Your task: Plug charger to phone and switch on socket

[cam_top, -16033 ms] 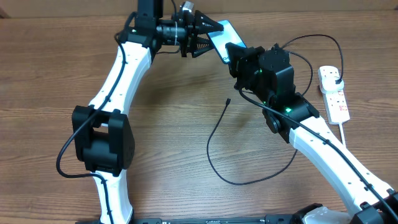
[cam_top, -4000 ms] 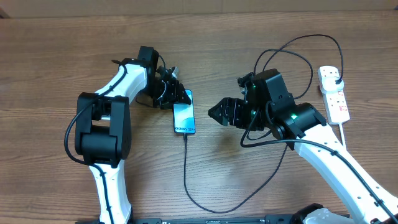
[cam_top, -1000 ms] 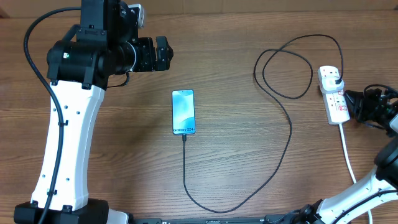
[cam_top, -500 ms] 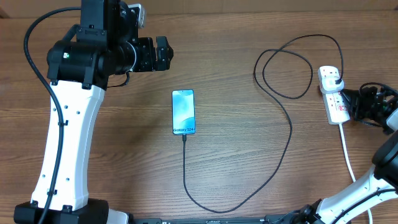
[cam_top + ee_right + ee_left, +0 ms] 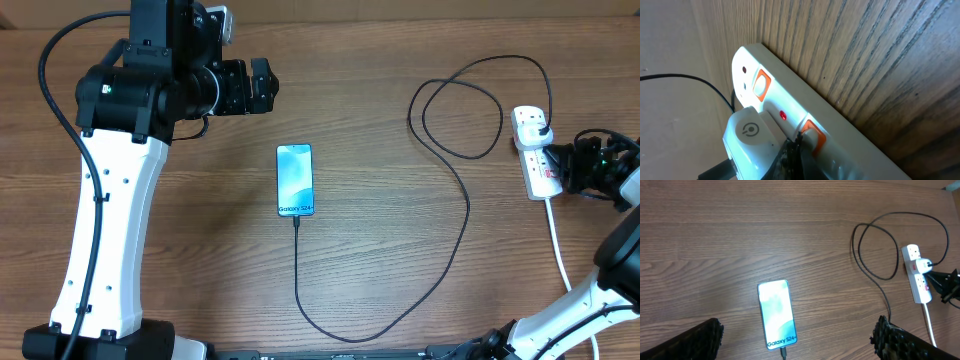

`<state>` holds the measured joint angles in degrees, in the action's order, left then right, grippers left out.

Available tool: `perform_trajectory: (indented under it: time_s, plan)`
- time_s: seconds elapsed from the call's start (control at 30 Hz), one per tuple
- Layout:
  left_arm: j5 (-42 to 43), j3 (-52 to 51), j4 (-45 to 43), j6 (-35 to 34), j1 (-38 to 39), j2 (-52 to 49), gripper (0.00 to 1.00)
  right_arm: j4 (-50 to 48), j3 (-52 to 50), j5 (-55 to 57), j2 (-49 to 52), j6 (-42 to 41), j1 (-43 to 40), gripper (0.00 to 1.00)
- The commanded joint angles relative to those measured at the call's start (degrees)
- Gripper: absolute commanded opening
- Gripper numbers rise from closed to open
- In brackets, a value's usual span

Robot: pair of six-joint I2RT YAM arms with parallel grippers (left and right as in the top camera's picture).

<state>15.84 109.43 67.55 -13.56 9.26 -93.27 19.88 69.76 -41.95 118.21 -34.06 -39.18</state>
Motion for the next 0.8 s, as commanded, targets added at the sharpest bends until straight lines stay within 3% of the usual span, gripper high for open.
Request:
perform_trajectory:
  time_s: [0.0,0.2,0.4,0.53,0.77]
  plan:
    - [0.7,0.2,-0.3,-0.9,-0.2,-0.4,1.00,1.5,-0.7,-0.1,1.6,1.1,2.4,0.04]
    - [0.6,0.2,-0.3,-0.8,-0.2,-0.4,1.00,6.9,1.4,-2.6,-4.9,4.4,-4.2,0.04]
    - [0.5,0.2,-0.3,-0.8,-0.2,-0.4,1.00,15.2,2.8,-2.7,-26.9,8.7,-6.7,0.04]
    - [0.5,0.2,-0.3,-0.8,-0.2,-0.4,0.99,21.4,2.8,-0.6,-42.4,16.7,0.1,0.05]
    - [0.5,0.2,-0.3,-0.8,-0.2,-0.4,1.00,30.9,2.8,7.9,-61.1,25.6,15.7,0.22]
